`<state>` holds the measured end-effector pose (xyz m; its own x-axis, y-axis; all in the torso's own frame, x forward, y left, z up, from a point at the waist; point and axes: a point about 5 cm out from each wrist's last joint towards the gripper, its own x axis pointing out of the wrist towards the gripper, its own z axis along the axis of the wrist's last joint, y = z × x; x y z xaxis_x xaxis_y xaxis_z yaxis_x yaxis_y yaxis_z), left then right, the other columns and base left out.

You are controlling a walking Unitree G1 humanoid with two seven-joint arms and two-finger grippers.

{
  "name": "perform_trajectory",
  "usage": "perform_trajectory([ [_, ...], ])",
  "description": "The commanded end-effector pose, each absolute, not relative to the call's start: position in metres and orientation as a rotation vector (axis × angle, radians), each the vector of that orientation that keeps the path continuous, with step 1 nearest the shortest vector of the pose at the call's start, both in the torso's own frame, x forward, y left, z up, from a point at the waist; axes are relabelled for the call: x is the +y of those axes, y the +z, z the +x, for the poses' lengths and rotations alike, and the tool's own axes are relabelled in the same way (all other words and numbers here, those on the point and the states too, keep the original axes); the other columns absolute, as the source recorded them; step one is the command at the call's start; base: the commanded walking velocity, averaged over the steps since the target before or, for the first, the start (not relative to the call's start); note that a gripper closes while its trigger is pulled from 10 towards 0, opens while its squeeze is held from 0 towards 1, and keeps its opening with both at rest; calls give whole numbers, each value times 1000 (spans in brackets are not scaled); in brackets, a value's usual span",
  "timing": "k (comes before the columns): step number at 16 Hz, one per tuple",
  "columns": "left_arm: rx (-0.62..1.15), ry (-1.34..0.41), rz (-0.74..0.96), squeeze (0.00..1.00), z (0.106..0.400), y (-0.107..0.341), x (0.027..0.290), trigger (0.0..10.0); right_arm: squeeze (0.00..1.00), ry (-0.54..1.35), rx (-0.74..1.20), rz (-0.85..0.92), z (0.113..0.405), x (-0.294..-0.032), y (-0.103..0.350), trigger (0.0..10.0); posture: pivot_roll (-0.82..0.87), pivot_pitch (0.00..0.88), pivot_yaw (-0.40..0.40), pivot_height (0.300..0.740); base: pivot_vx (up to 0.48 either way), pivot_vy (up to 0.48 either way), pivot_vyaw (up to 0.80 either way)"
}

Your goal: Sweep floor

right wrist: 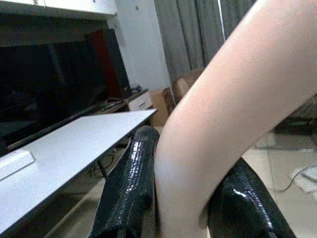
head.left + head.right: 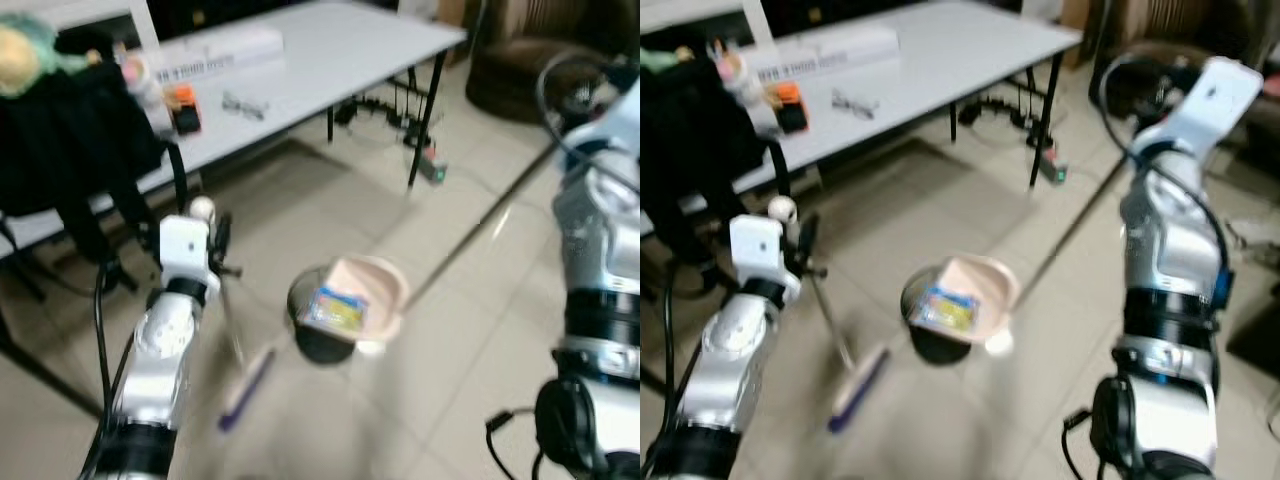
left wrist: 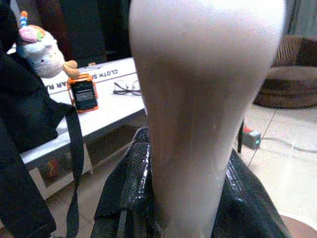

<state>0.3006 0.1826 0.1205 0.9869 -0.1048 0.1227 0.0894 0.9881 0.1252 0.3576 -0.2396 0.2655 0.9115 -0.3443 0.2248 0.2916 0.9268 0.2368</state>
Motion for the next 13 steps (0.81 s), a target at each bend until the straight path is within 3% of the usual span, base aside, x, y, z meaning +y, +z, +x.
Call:
perform_trajectory([
  [1, -162, -89, 152, 0, 302, 130, 189, 10000, 0, -302, -337, 237, 356, -231, 281, 10000, -22, 0, 10, 740, 386, 0, 0],
  [13, -152, -103, 146, 0, 303, 128, 188, 10000, 0, -305, -334, 244, 355, -231, 277, 10000, -20, 0, 17, 740, 382, 0, 0],
])
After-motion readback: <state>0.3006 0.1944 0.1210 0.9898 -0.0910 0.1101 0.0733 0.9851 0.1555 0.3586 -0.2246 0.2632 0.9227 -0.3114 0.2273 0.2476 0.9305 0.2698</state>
